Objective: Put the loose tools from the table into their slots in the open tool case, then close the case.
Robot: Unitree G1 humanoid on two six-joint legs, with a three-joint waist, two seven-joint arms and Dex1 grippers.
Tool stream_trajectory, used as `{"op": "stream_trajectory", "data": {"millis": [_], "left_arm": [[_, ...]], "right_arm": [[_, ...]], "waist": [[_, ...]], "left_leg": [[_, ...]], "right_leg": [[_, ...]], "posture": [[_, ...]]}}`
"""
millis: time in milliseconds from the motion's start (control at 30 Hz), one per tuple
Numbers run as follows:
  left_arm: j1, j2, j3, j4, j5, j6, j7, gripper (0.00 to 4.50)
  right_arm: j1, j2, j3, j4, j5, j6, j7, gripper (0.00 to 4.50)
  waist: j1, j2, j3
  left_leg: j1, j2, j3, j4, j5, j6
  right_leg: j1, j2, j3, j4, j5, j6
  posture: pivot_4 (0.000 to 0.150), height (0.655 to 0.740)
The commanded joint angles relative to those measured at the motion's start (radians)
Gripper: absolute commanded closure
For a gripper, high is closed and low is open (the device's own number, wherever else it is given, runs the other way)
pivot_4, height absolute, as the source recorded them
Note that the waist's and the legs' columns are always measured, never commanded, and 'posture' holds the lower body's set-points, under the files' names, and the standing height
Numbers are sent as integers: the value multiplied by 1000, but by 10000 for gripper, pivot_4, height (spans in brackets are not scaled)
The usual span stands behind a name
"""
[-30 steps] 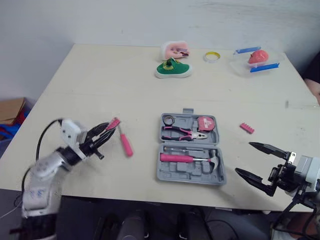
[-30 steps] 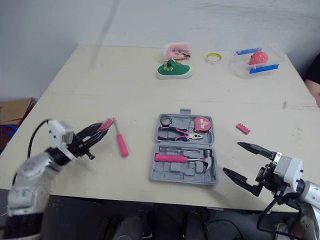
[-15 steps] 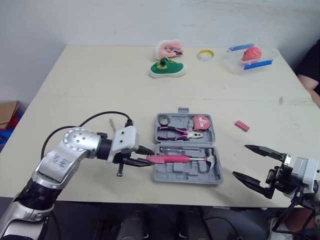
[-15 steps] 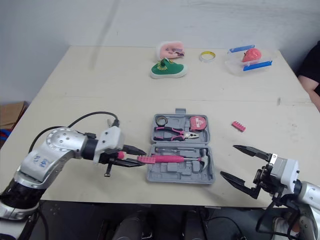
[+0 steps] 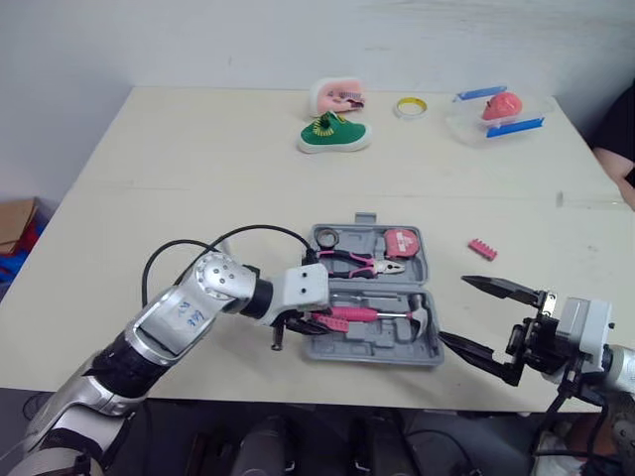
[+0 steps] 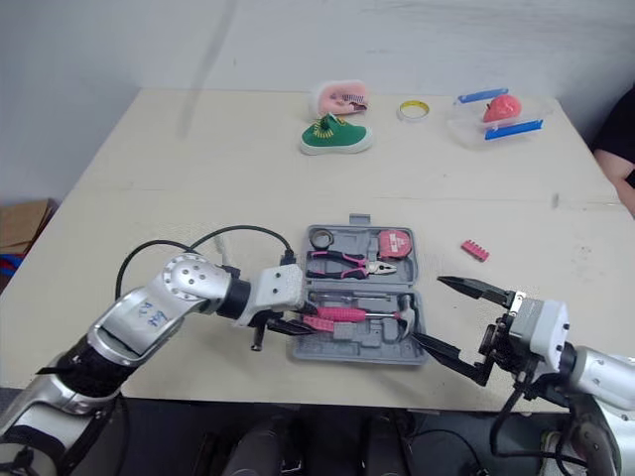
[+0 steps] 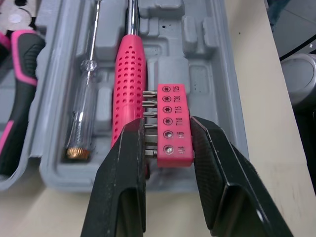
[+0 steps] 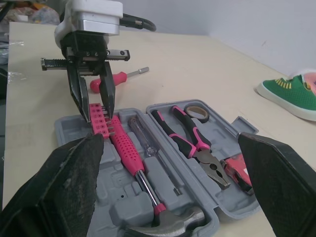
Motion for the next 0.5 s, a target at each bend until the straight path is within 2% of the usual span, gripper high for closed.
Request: {"op": "stream_trajectory", "data": {"millis": [33, 500], "left_arm": [[-6, 11, -17, -42, 31, 26, 10, 38181], [18, 43, -3, -71, 33, 67, 12, 38181]], "right_arm": [[-18, -16, -10, -38, 11, 22, -20, 0], [-22, -5, -14, -15, -3, 14, -12, 0]], "waist": [[0, 0, 0], [2, -1, 1]], "left_leg": [[0, 0, 0, 0, 0, 0], [0, -1, -1, 2, 2, 1]], "right_leg": [[0, 0, 0, 0, 0, 0], [0, -1, -1, 2, 0, 0]], "posture": [[1500, 7400], [1500, 7400]]}}
